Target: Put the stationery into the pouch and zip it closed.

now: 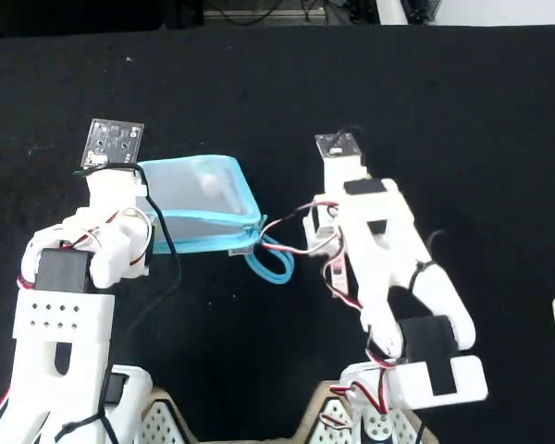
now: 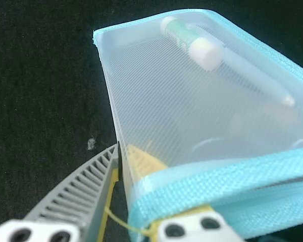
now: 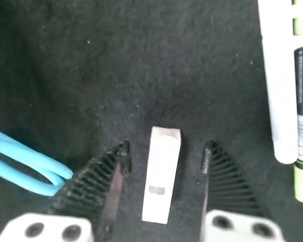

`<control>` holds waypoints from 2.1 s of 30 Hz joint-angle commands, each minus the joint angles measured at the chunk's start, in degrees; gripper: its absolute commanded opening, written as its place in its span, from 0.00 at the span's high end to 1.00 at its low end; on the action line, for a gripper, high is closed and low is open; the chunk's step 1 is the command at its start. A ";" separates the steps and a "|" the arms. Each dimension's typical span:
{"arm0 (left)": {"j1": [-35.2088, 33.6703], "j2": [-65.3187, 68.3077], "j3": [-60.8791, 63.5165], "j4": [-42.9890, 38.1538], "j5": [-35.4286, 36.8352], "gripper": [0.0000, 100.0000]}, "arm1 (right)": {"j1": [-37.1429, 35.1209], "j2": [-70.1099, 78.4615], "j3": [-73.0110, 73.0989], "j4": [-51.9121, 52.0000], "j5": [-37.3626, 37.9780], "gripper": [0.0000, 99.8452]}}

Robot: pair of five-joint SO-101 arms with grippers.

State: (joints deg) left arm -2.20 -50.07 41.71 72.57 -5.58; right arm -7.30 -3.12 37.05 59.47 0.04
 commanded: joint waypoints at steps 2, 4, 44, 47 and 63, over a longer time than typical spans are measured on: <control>0.04 0.35 1.54 -0.26 0.00 0.97 | 0.70 -3.38 0.31 -1.76 0.44 0.79; 0.04 0.35 1.54 -0.26 0.00 0.97 | 2.02 -2.33 -0.04 -2.20 -1.32 0.79; 0.04 0.35 1.63 -0.26 0.09 0.97 | -5.54 -12.26 7.87 -7.03 13.36 0.77; 0.04 0.35 1.63 -0.26 0.00 0.97 | -6.95 -16.04 11.21 -7.03 18.99 0.77; 0.04 0.35 1.63 -0.35 0.09 0.97 | -6.15 -7.08 10.59 -5.19 34.29 0.78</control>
State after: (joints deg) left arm -2.20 -50.07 41.71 72.57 -5.58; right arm -13.27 -14.46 51.74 52.44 32.92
